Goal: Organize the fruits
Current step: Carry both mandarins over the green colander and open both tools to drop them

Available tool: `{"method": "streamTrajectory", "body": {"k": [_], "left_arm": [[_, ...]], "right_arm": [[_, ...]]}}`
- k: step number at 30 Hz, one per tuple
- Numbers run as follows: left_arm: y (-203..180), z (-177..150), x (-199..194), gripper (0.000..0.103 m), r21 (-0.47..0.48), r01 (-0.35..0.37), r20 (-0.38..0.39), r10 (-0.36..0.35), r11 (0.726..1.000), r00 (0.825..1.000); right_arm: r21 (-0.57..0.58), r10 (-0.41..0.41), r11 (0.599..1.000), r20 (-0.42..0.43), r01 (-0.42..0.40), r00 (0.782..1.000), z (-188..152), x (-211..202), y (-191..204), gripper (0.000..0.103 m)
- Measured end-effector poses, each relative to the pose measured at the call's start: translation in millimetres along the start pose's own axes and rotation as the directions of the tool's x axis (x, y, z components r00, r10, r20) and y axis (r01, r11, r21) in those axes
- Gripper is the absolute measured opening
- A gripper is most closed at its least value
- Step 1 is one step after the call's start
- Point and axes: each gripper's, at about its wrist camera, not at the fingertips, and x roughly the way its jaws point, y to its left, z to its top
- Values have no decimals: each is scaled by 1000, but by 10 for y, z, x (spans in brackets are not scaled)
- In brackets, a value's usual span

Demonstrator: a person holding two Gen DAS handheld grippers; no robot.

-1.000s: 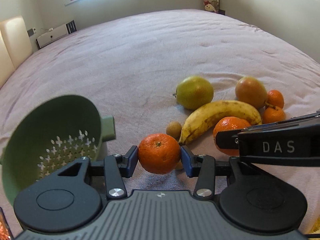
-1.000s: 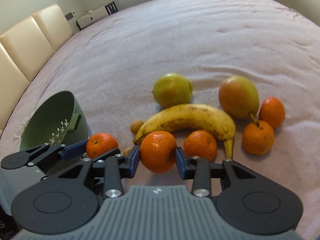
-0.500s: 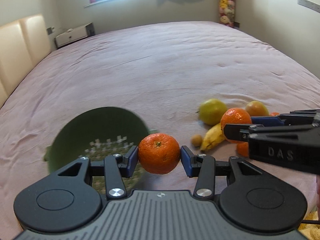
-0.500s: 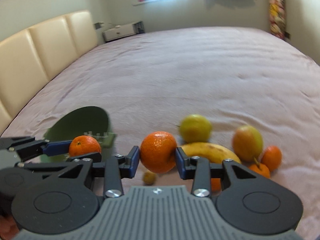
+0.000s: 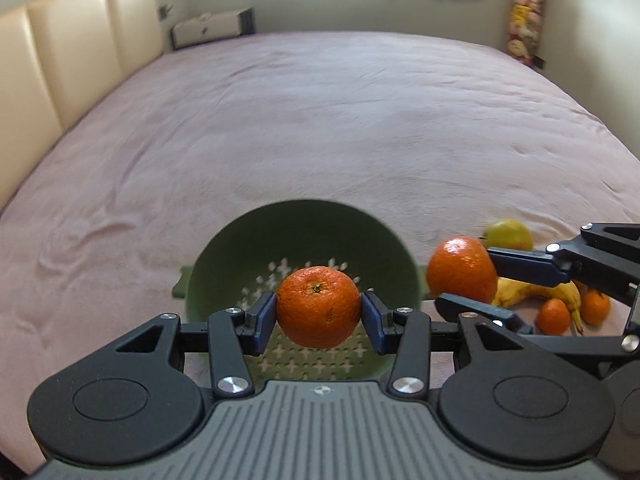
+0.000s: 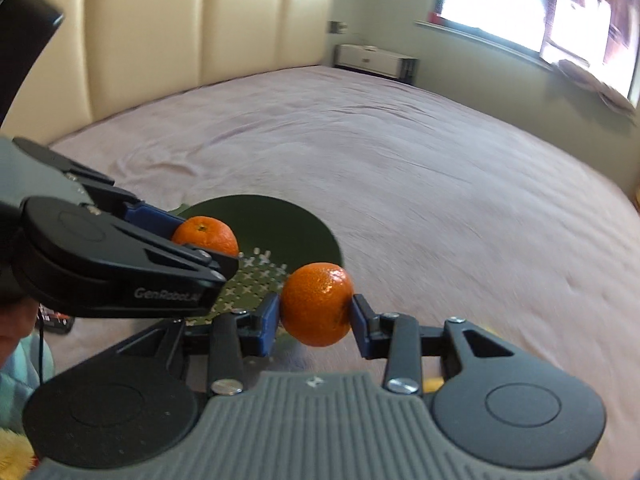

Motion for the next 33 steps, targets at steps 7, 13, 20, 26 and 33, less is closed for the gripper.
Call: {"method": "streamTrajectory", "body": {"k": [7,13,20,26,33], "left_arm": [[322,5,294,52,-137,-39,-80,28,990,996],[372,-43,456,52,-154,-64,-147,41,986,988],[382,-90,586,52,-156,-69,-203,36,985,979],[432,-105,714,52,-179,-73,-232,30,981,972],[430,-122,770,52,-179,-74,-258,25,981,966]], "right_arm": [[-139,55,988,-65,-64,996,177,439,166,35],[-247,88,961,-140,-121,986,195,775,255,35],[-296,126,937,-209,-186,970,154,1003,229,35],[-295,146,929,-259,-222,955,157,1141,242,35],[-306,150,919,-314,-250,938,125,1230,276,32]]}}
